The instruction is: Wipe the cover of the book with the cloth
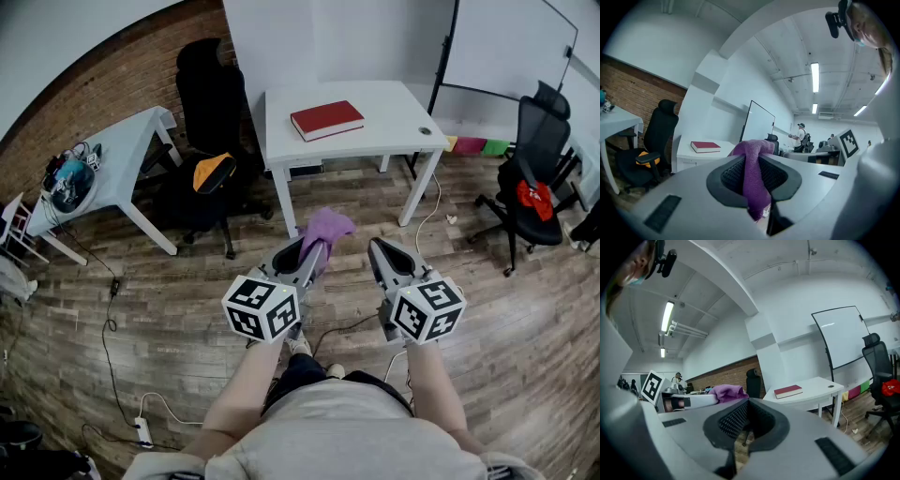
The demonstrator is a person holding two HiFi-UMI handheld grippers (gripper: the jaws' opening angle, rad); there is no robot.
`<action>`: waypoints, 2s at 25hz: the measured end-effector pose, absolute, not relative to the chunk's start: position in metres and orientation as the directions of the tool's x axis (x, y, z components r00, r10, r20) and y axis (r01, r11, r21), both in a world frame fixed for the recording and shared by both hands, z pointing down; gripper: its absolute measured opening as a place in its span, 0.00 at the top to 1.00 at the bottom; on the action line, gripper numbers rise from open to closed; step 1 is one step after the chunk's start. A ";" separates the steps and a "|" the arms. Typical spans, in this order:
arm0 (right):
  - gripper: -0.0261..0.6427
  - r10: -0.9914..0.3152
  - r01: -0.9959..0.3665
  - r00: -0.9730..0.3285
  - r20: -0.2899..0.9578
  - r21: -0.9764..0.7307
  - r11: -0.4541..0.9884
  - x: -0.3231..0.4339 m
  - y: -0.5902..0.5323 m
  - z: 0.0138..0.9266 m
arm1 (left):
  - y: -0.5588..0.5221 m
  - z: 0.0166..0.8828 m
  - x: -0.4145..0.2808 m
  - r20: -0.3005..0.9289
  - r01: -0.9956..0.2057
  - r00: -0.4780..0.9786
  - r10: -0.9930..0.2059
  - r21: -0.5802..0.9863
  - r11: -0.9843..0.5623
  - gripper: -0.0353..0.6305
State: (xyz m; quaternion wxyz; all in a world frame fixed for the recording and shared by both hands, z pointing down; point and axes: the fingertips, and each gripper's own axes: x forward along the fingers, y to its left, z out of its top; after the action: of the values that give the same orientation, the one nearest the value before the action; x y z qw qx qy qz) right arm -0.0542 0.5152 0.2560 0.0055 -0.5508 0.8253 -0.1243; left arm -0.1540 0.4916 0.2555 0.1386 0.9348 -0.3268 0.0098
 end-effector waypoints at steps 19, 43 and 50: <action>0.93 -0.911 -0.908 -0.392 0.128 -0.214 0.361 -0.043 0.512 0.262 | 0.479 0.260 -0.151 0.116 -0.625 0.776 -0.620 0.277 -0.730 0.83; 0.93 -0.923 -0.916 -0.338 0.184 -0.289 0.278 -0.009 0.322 0.285 | 0.282 0.280 -0.112 0.166 -0.563 0.825 -0.541 0.336 -0.755 0.83; 0.93 -0.934 -0.925 -0.306 0.184 -0.290 0.246 -0.003 0.249 0.278 | 0.209 0.276 -0.102 0.171 -0.531 0.846 -0.504 0.336 -0.778 0.83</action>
State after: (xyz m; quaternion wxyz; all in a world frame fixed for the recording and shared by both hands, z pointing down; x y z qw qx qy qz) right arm -0.0031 0.2485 0.2782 0.0131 -0.5888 0.7892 -0.1741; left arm -0.1023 0.2090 0.2755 0.1888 0.9421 -0.2749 0.0356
